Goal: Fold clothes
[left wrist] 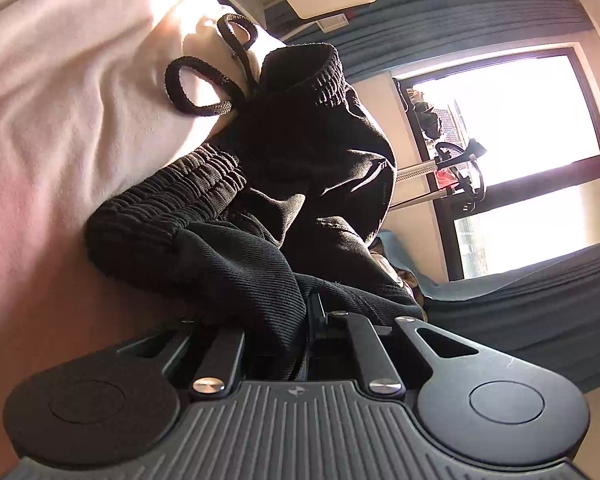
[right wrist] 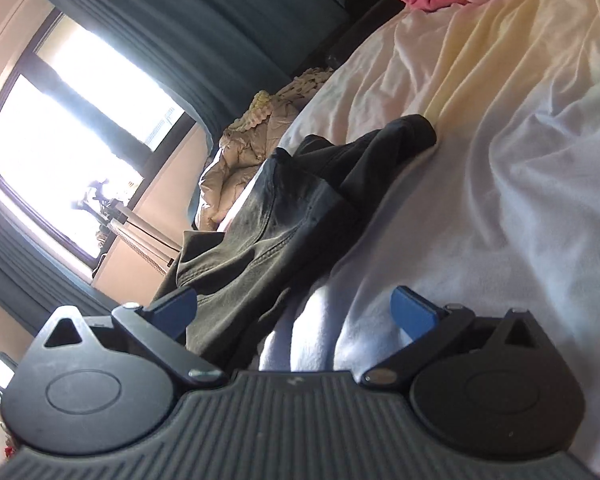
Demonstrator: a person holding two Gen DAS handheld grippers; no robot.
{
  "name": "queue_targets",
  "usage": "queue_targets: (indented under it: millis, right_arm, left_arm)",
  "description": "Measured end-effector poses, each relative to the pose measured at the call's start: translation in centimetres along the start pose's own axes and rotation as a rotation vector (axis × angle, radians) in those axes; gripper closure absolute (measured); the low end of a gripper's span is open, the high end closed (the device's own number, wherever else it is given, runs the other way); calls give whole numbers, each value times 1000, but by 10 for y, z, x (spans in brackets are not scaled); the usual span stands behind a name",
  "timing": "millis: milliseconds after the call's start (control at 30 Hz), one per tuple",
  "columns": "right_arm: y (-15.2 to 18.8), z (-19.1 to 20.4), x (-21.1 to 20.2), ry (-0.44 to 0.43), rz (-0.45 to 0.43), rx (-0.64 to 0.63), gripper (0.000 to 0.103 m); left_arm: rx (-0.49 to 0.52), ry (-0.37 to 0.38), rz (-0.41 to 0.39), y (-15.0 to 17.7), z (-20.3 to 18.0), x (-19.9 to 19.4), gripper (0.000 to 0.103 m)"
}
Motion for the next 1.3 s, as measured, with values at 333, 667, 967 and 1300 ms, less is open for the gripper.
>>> queue_targets:
  millis: [333,667,967,1300]
  right_arm:
    - [-58,-10,69,66,-132,-21,7]
    - [-57,13,97,73,-7,-220,51]
    - [-96,51,92,149,-34,-283,93]
    - [-162,44,53,176,-196,-251,101]
  left_arm:
    - [9,-11,-7,0,8,35,92]
    - [34,-14,19,-2,6,44,91]
    - [89,32,-55,-11,-10,27,93]
    - [38,205,-107,-52,-23,-35,96]
Point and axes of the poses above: each gripper's, at about its wrist camera, not at the fingertips, and x roughly the way its jaws point, z to its left, y to its underside, the point moved 2 cm from there along x, roughly the way its jaws point, and after that the axes turned 2 degrees about -z, right-handed, at the moved point
